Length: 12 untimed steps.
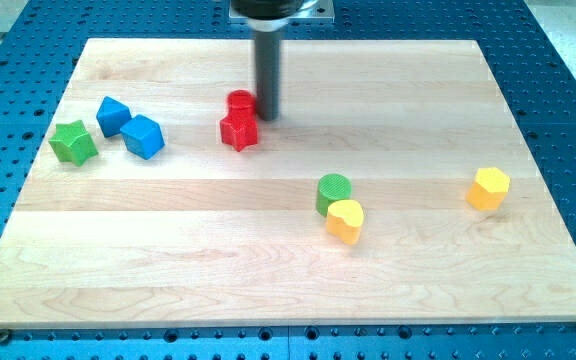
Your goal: Move the red blocks diagonally to the hexagon
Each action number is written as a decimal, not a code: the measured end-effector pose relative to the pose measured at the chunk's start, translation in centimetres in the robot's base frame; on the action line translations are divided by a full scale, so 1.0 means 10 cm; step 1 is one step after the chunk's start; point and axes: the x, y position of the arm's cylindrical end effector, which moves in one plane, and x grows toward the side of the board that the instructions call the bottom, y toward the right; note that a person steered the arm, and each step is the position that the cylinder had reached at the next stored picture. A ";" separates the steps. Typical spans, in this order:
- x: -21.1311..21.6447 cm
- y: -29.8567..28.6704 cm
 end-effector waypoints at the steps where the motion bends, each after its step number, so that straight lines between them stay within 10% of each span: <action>1: -0.08 -0.21; 2: -0.05 0.59; 4: 0.81 0.17; 12: 0.48 0.49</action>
